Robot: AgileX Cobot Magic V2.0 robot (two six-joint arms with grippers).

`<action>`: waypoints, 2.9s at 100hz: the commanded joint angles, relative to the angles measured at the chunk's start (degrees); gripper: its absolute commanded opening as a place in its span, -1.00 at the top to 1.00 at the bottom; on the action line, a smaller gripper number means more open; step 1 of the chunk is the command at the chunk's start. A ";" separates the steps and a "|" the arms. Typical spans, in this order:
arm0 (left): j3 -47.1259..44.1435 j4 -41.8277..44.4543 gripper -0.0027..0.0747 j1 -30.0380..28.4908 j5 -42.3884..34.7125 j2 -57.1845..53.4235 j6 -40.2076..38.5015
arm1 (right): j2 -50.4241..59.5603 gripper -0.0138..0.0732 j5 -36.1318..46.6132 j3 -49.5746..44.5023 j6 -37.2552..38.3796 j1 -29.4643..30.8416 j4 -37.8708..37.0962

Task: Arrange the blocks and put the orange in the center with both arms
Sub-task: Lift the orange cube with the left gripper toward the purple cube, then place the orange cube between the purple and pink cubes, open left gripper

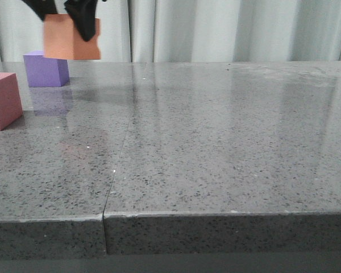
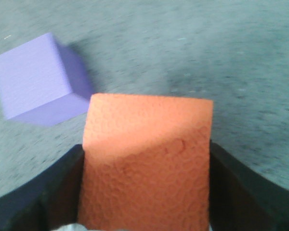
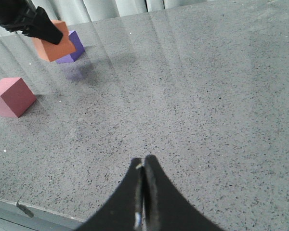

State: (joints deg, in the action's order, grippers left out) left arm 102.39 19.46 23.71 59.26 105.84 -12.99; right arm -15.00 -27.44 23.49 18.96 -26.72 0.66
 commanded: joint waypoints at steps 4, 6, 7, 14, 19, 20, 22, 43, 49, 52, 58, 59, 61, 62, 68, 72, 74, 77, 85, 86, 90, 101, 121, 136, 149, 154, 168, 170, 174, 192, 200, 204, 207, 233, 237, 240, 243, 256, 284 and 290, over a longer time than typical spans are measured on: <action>1.73 6.23 0.06 0.31 -0.96 -3.64 -7.23 | -0.42 0.84 4.43 1.35 -0.68 0.03 -0.66; 1.73 6.35 0.06 0.17 -0.96 -3.64 -7.64 | -0.42 0.84 4.43 1.35 -0.68 0.03 -0.66; 1.73 6.35 0.06 0.02 -0.96 -3.64 -7.77 | -0.42 0.84 4.43 1.35 -0.68 0.03 -0.66; 1.73 6.50 0.06 -0.83 -0.87 -3.64 -8.65 | -0.42 0.84 4.43 1.35 -0.68 0.03 -0.66; 1.73 6.25 0.06 -1.60 -0.57 -3.64 -8.62 | -0.42 0.84 4.43 1.35 -0.68 0.03 -0.66; 1.73 6.13 0.06 -1.72 -0.43 -3.64 -8.62 | -0.42 0.84 4.43 1.35 -0.68 0.03 -0.66; 1.73 6.02 0.06 -2.13 -0.04 -3.64 -8.62 | -0.42 0.84 4.43 1.35 -0.68 0.03 -0.66; 1.73 4.42 0.06 -6.15 1.44 -3.64 -8.62 | -0.42 0.84 4.43 1.35 -0.68 0.03 -0.66; 1.73 3.37 0.06 -7.14 1.31 -3.64 -8.39 | -0.42 0.84 4.43 1.35 -0.68 0.03 -0.66; 1.63 3.26 0.06 -7.41 1.19 -3.64 -8.39 | -0.42 0.84 4.43 1.35 -0.68 0.03 -0.66; 1.24 2.99 0.06 -7.82 1.07 -3.64 -8.39 | -0.42 0.84 4.43 1.35 -0.68 0.03 -0.66; 1.13 2.99 0.06 -7.79 1.07 -3.64 -8.39 | -0.42 0.84 4.43 1.35 -0.68 0.03 -0.66; 0.77 2.99 0.06 -7.92 0.81 -3.64 -8.39 | -0.42 0.84 4.43 1.35 -0.68 0.03 -0.66; 0.50 2.99 0.06 -8.03 0.66 -3.64 -8.39 | -0.42 0.84 4.43 1.35 -0.68 0.03 -0.66; -0.86 2.54 0.06 -8.24 -0.14 -3.64 -8.39 | -0.42 0.84 4.43 1.35 -0.68 0.03 -0.66; -2.28 1.87 0.06 -8.47 -1.35 -3.64 -8.39 | -0.42 0.84 4.43 1.35 -0.68 0.03 -0.66; -3.03 1.62 0.06 -8.47 -2.12 -3.64 -8.39 | -0.42 0.84 4.43 1.35 -0.68 0.03 -0.66; -3.98 1.62 0.06 -8.61 -3.16 -3.64 -8.55 | -0.42 0.84 4.43 1.35 -0.68 0.03 -0.66; -6.39 1.62 0.06 -9.02 -5.73 -3.64 -10.07 | -0.42 0.84 4.43 1.35 -0.68 0.03 -0.66; -6.55 1.62 0.06 -9.11 -5.95 -3.64 -10.19 | -0.42 0.84 4.43 1.35 -0.68 0.03 -0.66; -7.45 1.62 0.06 -9.15 -6.95 -3.64 -10.19 | -0.42 0.84 4.43 1.35 -0.68 0.03 -0.66; -8.80 3.15 0.06 -9.25 -8.46 -3.64 -10.48 | -0.42 0.84 4.43 1.35 -0.68 0.03 -0.66; -9.71 5.53 0.06 -9.25 -10.88 -2.74 -13.49 | -0.42 0.84 4.43 1.35 -0.68 0.03 -0.66; -9.71 5.53 0.06 -9.25 -12.44 -2.23 -14.20 | -0.42 0.84 4.43 1.35 -0.68 0.03 -0.66; -9.71 5.41 0.06 -9.25 -12.33 -1.68 -14.47 | -0.42 0.84 4.43 1.35 -0.68 0.03 -0.66; -9.71 4.59 0.06 -9.25 -12.33 -1.29 -14.47 | -0.42 0.84 4.43 1.35 -0.68 0.03 -0.66; -9.71 4.36 0.06 -9.25 -12.10 -0.63 -14.60 | -0.42 0.84 4.43 1.35 -0.68 0.03 -0.66; -9.71 4.36 0.06 -9.25 -12.10 -0.63 -14.60 | -0.42 0.84 4.43 1.35 -0.68 0.03 -0.66; -9.71 4.49 0.06 -9.25 -12.10 -0.63 -14.60 | -0.42 0.84 4.43 1.35 -0.68 0.03 -0.66; -9.71 4.60 -0.27 -9.25 -12.10 -0.63 -14.60 | -0.42 0.84 4.43 1.35 -0.68 0.03 -0.66; -9.71 4.60 -0.46 -9.25 -11.95 -0.63 -14.60 | -0.42 0.84 4.43 1.35 -0.68 0.03 -0.66; -9.71 4.60 -0.52 -9.25 -11.85 -0.63 -14.60 | -0.42 0.84 4.43 1.35 -0.68 0.03 -0.66; -9.71 4.60 -0.53 -9.25 -11.85 -0.63 -14.60 | -0.42 0.84 4.43 1.35 -0.68 0.03 -0.66; -9.71 4.51 -0.54 -9.14 -11.96 -1.12 -14.60 | -0.42 0.84 4.43 1.35 -0.68 0.03 -0.66; -9.71 4.51 -0.54 -9.14 -11.96 -1.54 -14.60 | -0.42 0.84 4.43 1.35 -0.68 0.03 -0.66; -9.71 4.51 -0.54 -9.14 -12.05 -1.92 -14.60 | -0.42 0.84 4.43 1.35 -0.68 0.03 -0.66; -9.71 4.51 -0.54 -9.14 -12.22 -2.27 -14.60 | -0.42 0.84 4.43 1.35 -0.68 0.03 -0.66; -9.71 4.51 -0.53 -9.14 -12.92 -5.02 -14.60 | -0.42 0.84 4.43 1.35 -0.68 0.03 -0.66; -9.71 4.62 0.04 -9.14 -13.47 -11.56 -14.60 | -0.42 0.84 4.43 1.35 -0.68 0.03 -0.66; -9.83 4.62 0.33 -9.14 -13.47 -12.71 -14.60 | -0.42 0.84 4.43 1.35 -0.68 0.03 -0.66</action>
State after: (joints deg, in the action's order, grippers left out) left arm 91.14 23.18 14.50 48.68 97.38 -27.04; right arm -15.00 -27.44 23.49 18.96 -26.72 0.66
